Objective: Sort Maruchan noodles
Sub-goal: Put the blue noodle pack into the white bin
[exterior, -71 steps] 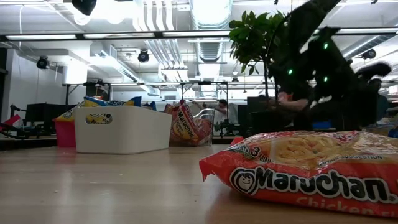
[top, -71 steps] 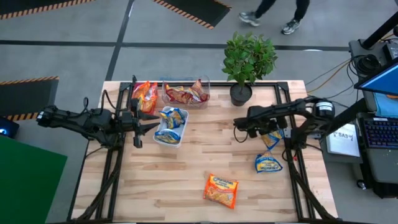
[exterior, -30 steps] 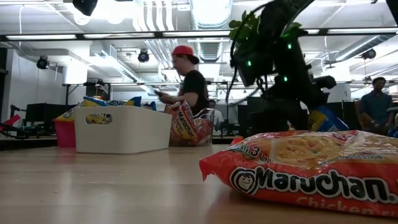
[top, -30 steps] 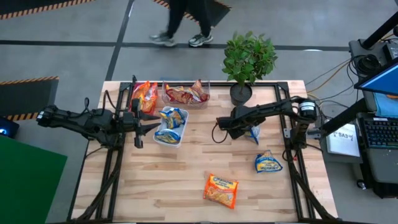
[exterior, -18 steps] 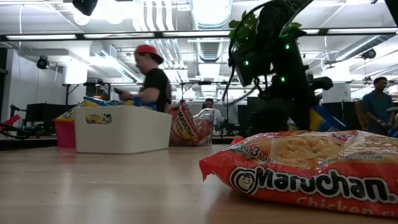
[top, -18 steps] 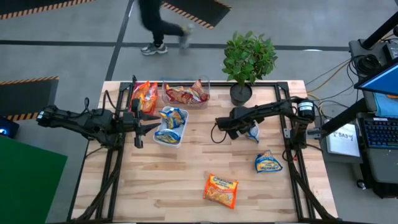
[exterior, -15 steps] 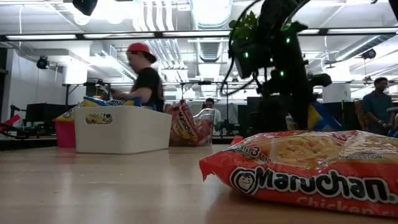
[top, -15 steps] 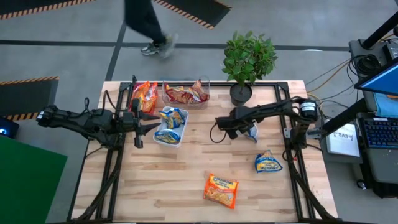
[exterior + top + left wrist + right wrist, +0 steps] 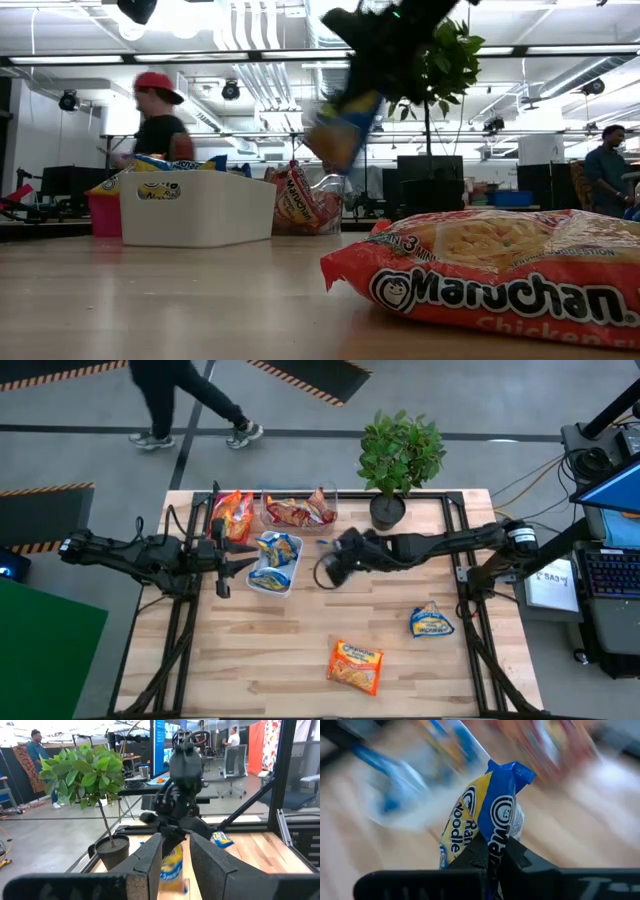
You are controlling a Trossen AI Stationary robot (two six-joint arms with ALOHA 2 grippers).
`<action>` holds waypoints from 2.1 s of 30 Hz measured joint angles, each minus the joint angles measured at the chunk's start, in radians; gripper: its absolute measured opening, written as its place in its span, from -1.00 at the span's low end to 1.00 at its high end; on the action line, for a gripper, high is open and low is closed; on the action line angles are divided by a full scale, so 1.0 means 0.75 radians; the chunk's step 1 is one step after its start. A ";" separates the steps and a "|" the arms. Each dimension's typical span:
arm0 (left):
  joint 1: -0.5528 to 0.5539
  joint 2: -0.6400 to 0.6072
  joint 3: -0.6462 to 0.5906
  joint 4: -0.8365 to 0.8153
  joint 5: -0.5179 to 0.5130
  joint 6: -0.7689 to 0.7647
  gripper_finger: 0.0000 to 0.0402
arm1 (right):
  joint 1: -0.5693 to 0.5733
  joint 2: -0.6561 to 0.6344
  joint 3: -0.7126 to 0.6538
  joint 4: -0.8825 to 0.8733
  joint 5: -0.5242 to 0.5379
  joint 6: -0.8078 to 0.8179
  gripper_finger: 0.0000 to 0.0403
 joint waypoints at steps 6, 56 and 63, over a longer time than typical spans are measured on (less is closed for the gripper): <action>0.000 -0.010 0.000 0.054 0.001 -0.009 -0.58 | -0.023 0.092 0.024 0.542 -0.070 -0.401 -0.95; 0.000 -0.055 -0.005 0.014 0.002 -0.032 -0.58 | -0.126 1.136 1.215 0.096 -0.166 -0.968 -0.87; 0.000 -0.056 -0.005 0.027 0.002 -0.033 -0.58 | -0.119 1.030 1.210 0.041 -0.187 -0.994 -0.95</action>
